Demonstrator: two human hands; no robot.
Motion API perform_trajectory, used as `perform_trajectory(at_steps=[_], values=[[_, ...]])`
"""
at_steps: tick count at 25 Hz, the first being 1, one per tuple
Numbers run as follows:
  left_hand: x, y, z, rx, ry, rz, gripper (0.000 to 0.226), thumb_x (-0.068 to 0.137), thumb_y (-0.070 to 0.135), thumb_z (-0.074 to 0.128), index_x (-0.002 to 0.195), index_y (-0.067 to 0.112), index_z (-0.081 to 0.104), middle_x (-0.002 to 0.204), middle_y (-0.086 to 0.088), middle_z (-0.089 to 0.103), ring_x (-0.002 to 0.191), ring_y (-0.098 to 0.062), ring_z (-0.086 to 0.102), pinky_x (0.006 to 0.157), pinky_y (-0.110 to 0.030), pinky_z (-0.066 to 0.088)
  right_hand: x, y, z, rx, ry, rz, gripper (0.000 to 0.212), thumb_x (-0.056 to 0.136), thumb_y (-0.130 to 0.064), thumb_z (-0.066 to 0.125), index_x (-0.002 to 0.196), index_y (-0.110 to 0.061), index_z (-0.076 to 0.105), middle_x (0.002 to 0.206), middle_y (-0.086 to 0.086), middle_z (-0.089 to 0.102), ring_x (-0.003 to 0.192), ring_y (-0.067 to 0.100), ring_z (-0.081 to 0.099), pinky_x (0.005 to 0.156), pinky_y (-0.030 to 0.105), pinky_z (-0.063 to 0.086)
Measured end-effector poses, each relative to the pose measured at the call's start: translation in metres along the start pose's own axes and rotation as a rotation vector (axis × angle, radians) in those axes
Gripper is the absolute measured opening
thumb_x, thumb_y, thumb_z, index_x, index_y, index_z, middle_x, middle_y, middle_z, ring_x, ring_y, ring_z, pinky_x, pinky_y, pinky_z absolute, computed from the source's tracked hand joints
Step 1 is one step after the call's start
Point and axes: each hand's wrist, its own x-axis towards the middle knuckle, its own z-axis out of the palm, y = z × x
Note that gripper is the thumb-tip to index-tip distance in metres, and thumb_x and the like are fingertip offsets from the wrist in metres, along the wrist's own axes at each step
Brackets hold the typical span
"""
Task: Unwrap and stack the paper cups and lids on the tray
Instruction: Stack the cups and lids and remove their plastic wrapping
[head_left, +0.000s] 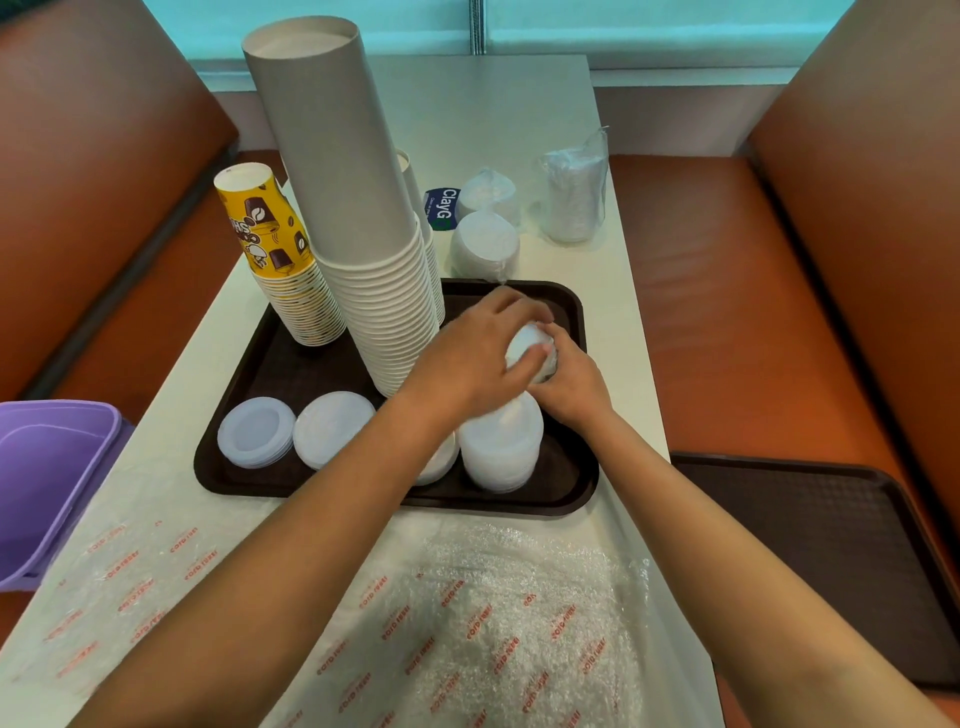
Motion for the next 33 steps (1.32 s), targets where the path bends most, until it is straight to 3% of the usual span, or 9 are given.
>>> perform_trajectory(at_steps=[3, 7, 15, 21, 23, 25, 28, 31, 33], values=[[0.05, -0.006, 0.013, 0.134, -0.168, -0.162, 0.025, 0.095, 0.02, 0.048, 0.114, 0.016, 0.063, 0.116, -0.004, 0.062, 0.106, -0.021, 0.057, 0.088, -0.034, 0.046, -0.001, -0.002, 0.0, 0.004, 0.003, 0.011, 0.089, 0.066, -0.044, 0.082, 0.139, -0.027, 0.035, 0.13, -0.001, 0.056, 0.116, 0.021, 0.055, 0.096, 0.037, 0.046], [0.067, -0.026, 0.032, 0.435, -0.449, -0.37, 0.043, 0.092, 0.031, 0.052, 0.134, 0.025, 0.047, 0.133, -0.009, 0.045, 0.121, -0.031, 0.047, 0.097, -0.041, 0.041, -0.003, -0.007, 0.0, -0.06, -0.037, -0.006, 0.086, 0.066, -0.048, 0.08, 0.136, -0.024, 0.037, 0.124, 0.0, 0.059, 0.109, 0.021, 0.058, 0.088, 0.034, 0.048], [0.067, -0.039, 0.038, 0.19, -0.548, -0.512, 0.073, 0.083, 0.037, 0.069, 0.143, 0.016, 0.032, 0.134, -0.009, 0.049, 0.121, -0.025, 0.049, 0.093, -0.032, 0.041, 0.002, -0.013, 0.004, -0.215, -0.004, 0.04, 0.085, 0.069, -0.051, 0.076, 0.136, -0.013, 0.039, 0.117, 0.011, 0.06, 0.106, 0.029, 0.058, 0.087, 0.037, 0.046], [0.068, -0.039, 0.037, -0.021, -0.571, -0.597, 0.079, 0.081, 0.03, 0.072, 0.143, 0.017, 0.024, 0.134, -0.01, 0.047, 0.12, -0.027, 0.049, 0.094, -0.035, 0.046, 0.004, -0.017, -0.001, -0.105, -0.007, 0.038, 0.085, 0.064, -0.049, 0.081, 0.133, -0.019, 0.042, 0.122, 0.003, 0.057, 0.111, 0.023, 0.055, 0.089, 0.034, 0.047], [0.068, -0.037, 0.033, -0.117, -0.499, -0.585, 0.076, 0.08, 0.026, 0.074, 0.141, 0.017, 0.028, 0.133, -0.01, 0.049, 0.119, -0.026, 0.049, 0.094, -0.034, 0.044, 0.004, -0.019, -0.007, 0.031, 0.007, 0.019, 0.08, 0.06, -0.04, 0.086, 0.126, -0.024, 0.045, 0.12, -0.001, 0.057, 0.108, 0.017, 0.056, 0.088, 0.028, 0.046], [0.07, -0.03, 0.029, -0.171, -0.388, -0.539, 0.076, 0.079, 0.027, 0.074, 0.14, 0.016, 0.03, 0.134, -0.009, 0.05, 0.121, -0.025, 0.048, 0.095, -0.031, 0.04, 0.007, -0.022, -0.015, 0.196, 0.047, 0.0, 0.082, 0.053, -0.03, 0.089, 0.123, -0.023, 0.046, 0.122, 0.001, 0.056, 0.111, 0.016, 0.055, 0.095, 0.033, 0.048], [0.071, -0.01, 0.018, -0.246, -0.241, -0.463, 0.076, 0.081, 0.031, 0.072, 0.142, 0.018, 0.028, 0.137, -0.009, 0.045, 0.125, -0.025, 0.044, 0.099, -0.032, 0.038, 0.008, -0.033, -0.034, 0.396, 0.066, 0.014, 0.091, 0.049, -0.019, 0.072, 0.133, -0.02, 0.039, 0.132, 0.011, 0.047, 0.12, 0.025, 0.05, 0.099, 0.041, 0.047], [0.065, 0.008, 0.005, -0.299, -0.151, -0.444, 0.076, 0.082, 0.037, 0.07, 0.142, 0.02, 0.028, 0.139, -0.008, 0.041, 0.125, -0.025, 0.043, 0.098, -0.033, 0.04, -0.004, -0.05, -0.057, 0.944, 0.012, 0.092, 0.07, 0.063, -0.012, 0.054, 0.131, -0.019, 0.041, 0.122, 0.013, 0.053, 0.108, 0.026, 0.057, 0.085, 0.036, 0.053], [0.054, 0.02, -0.003, -0.395, -0.103, -0.434, 0.077, 0.081, 0.038, 0.07, 0.142, 0.019, 0.028, 0.138, -0.007, 0.041, 0.124, -0.023, 0.044, 0.097, -0.03, 0.041, -0.016, -0.06, -0.064, 1.193, 0.033, 0.118, 0.043, 0.091, -0.029, 0.051, 0.128, -0.007, 0.048, 0.105, 0.009, 0.066, 0.093, 0.019, 0.066, 0.073, 0.031, 0.056]])
